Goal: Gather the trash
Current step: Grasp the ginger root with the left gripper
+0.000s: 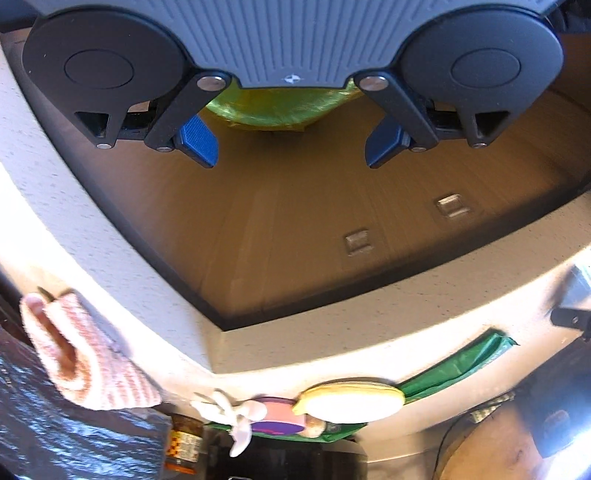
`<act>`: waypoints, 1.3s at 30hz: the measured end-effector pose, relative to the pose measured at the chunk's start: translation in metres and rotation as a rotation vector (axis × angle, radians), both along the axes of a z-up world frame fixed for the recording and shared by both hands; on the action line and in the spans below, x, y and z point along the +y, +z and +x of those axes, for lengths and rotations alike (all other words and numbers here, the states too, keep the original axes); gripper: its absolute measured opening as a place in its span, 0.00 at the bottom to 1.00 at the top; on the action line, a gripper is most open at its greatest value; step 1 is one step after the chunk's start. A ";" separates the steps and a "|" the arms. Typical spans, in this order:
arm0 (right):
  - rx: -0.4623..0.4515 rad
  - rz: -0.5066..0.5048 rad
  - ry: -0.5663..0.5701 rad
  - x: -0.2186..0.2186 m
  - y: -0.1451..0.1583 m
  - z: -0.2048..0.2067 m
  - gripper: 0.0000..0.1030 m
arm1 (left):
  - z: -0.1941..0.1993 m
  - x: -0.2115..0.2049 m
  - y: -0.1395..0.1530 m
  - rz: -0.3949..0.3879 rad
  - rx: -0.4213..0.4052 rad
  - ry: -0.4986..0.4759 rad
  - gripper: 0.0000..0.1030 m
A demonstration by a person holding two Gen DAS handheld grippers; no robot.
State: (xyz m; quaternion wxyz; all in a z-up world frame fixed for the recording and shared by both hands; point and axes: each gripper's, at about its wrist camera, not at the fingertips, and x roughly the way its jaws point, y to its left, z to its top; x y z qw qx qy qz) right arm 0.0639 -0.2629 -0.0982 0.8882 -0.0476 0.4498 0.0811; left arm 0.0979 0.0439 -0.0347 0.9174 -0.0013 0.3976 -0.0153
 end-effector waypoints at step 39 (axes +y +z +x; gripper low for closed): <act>-0.263 0.053 0.008 0.010 0.096 0.078 0.85 | 0.139 -0.085 -0.003 -0.027 0.002 -0.290 0.19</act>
